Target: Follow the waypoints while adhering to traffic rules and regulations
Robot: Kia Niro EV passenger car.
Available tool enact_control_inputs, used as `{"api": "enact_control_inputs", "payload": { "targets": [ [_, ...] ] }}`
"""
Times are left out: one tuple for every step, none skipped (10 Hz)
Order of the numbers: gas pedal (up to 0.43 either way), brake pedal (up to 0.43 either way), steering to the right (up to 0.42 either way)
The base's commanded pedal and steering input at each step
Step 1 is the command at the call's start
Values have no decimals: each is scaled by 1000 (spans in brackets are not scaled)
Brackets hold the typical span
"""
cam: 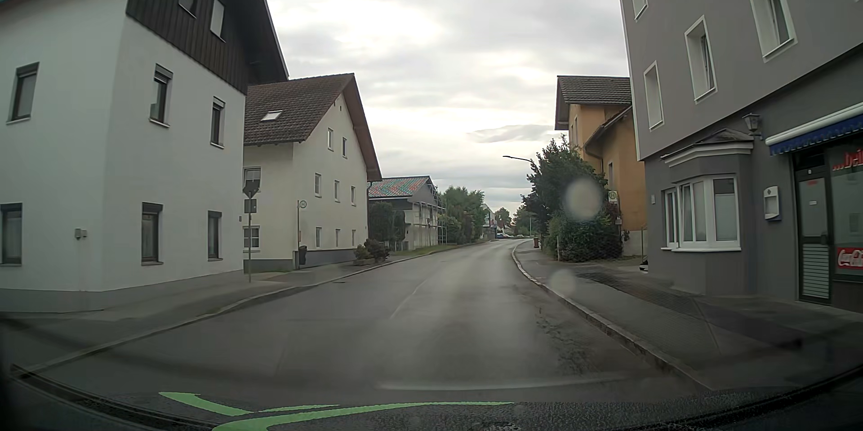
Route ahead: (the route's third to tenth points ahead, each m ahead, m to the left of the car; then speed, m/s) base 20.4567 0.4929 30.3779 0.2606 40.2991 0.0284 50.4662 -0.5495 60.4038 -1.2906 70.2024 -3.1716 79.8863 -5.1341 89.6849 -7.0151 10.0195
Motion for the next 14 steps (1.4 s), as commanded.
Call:
{"api": "enact_control_inputs", "payload": {
  "targets": [
    [350,0,31],
    [350,0,26],
    [319,0,20],
    [319,0,17],
    [319,0,15],
    [311,0,14],
    [299,0,13],
    [299,0,12],
    [287,0,11],
    [248,0,10],
    [228,0,9],
    [228,0,9],
    [228,0,9],
    [228,0,9]
  ]
}}
